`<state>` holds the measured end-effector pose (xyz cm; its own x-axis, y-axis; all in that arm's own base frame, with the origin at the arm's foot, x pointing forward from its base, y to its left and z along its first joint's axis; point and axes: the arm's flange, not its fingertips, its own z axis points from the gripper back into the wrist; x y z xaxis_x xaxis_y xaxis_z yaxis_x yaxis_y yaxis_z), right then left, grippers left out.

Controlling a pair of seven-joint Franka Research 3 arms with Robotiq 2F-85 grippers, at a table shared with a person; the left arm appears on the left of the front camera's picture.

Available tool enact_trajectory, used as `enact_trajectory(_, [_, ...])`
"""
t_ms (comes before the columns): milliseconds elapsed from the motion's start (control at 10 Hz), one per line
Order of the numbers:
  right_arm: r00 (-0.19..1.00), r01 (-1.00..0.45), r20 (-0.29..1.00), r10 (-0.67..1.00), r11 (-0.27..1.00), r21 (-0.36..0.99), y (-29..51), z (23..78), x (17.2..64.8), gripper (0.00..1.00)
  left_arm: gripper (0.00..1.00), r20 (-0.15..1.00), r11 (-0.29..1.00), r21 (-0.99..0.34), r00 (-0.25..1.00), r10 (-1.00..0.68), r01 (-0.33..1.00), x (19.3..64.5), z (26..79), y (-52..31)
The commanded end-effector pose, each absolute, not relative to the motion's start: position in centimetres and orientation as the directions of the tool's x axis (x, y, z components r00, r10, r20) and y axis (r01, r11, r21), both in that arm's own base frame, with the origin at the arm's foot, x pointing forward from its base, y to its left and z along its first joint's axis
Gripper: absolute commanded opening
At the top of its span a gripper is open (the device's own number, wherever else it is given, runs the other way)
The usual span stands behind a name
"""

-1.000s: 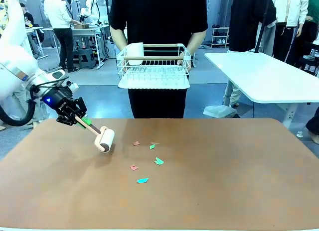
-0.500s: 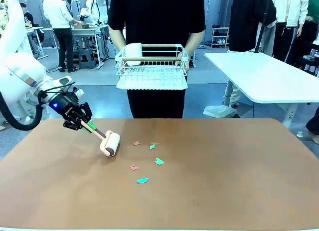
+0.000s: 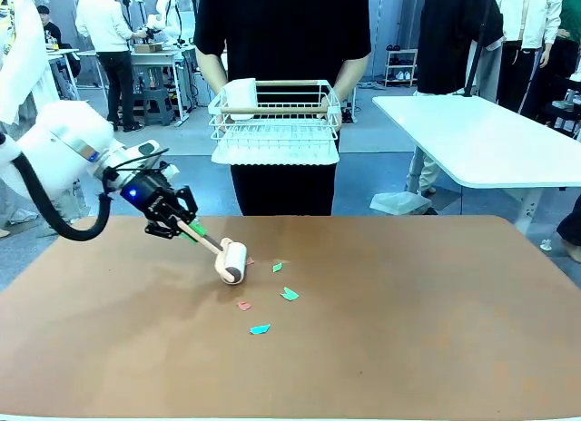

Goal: Clean the table.
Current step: Clean the table with the Lint Roller when the human lifts the Dish drying rack.

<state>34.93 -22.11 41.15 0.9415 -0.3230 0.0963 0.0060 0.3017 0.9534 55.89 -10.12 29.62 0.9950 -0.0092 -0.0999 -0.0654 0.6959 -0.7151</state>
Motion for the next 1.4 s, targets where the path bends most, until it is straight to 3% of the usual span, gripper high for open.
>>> enact_trajectory(0, [0.939,-0.012,0.111,-0.324,0.291,0.956,-22.1,41.5,34.9,1.00,0.22,-0.096,0.693,-0.718,0.995,-0.004,-0.066,54.0,29.3,-13.3])
enact_trajectory(800, [0.939,-0.012,0.111,-0.324,0.291,0.956,-22.1,41.5,34.9,1.00,0.22,-0.037,0.654,-0.757,0.999,-0.007,-0.024,53.0,29.9,-26.0])
enact_trajectory(1300, [0.939,-0.012,0.111,-0.324,0.291,0.956,-22.1,41.5,34.9,1.00,0.22,0.008,0.602,-0.798,0.999,-0.031,0.025,52.7,36.1,-24.4])
